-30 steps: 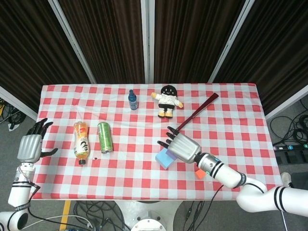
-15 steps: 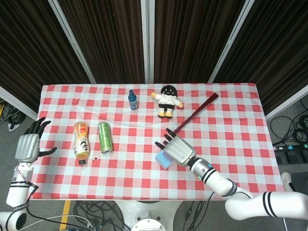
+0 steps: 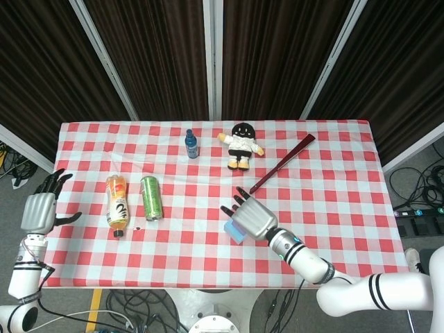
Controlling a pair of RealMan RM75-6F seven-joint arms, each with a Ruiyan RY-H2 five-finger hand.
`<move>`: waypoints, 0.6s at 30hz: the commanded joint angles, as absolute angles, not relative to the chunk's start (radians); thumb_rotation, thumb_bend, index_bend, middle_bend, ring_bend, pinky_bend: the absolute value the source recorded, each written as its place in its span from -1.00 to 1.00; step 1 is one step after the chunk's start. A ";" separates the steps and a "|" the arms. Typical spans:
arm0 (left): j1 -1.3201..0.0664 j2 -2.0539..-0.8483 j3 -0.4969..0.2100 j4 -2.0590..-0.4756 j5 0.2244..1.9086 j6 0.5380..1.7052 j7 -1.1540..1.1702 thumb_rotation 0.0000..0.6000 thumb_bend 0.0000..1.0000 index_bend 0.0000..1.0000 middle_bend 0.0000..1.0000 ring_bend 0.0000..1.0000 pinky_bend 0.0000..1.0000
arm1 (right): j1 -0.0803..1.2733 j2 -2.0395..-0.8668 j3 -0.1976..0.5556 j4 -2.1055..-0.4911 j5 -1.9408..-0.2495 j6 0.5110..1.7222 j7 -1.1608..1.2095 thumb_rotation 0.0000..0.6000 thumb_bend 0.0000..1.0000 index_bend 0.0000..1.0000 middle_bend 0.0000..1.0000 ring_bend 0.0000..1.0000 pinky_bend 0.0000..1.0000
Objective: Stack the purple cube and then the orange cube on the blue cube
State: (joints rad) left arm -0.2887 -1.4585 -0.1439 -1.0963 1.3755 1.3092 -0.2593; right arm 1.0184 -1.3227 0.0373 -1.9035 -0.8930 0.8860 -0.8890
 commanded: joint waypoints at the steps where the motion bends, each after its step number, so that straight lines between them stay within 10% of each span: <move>1: -0.288 -1.458 -0.145 -1.096 1.375 1.309 -0.261 1.00 -0.82 -0.55 -0.64 -0.75 -0.49 | 1.025 -1.325 0.033 -1.902 -0.888 0.887 -0.887 1.00 -0.62 -0.74 -0.12 -0.70 -0.91; 18: -0.288 -1.458 -0.146 -1.093 1.373 1.305 -0.273 1.00 -0.82 -0.55 -0.64 -0.75 -0.49 | 1.053 -1.338 0.014 -1.908 -0.851 0.927 -0.886 1.00 -0.65 -0.73 -0.09 -0.68 -0.93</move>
